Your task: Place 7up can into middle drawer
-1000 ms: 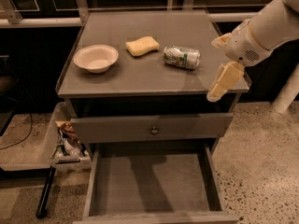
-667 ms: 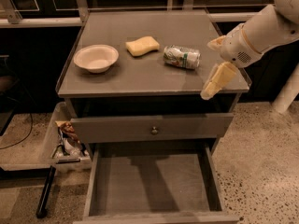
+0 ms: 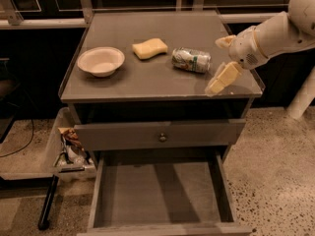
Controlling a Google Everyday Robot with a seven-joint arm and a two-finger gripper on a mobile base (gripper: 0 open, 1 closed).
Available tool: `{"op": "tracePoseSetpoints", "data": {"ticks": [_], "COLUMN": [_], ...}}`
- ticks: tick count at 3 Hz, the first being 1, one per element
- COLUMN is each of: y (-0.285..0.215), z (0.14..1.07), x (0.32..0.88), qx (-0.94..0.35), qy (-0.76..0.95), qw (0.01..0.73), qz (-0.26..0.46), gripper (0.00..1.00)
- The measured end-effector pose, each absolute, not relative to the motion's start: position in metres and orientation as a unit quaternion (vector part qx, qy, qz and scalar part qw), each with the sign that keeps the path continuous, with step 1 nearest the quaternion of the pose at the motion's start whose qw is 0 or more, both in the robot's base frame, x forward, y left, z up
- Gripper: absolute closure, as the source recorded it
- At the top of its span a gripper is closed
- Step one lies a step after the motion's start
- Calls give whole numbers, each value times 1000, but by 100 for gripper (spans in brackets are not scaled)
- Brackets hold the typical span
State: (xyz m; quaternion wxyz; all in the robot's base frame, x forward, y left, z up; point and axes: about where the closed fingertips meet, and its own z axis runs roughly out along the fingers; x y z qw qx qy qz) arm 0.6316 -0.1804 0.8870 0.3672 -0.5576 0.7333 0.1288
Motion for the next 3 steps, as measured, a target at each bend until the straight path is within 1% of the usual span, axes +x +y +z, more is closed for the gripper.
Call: {"op": "tracePoseSetpoints", "data": {"ticks": [1, 2, 3], "y": [-181, -178, -174], "z": [894, 895, 895], "x": [651, 666, 682], "qx": [-549, -555, -567], "qy": [705, 683, 676], "qw": [426, 456, 457], "qz": [143, 134, 113], "gripper": [0, 0, 0]}}
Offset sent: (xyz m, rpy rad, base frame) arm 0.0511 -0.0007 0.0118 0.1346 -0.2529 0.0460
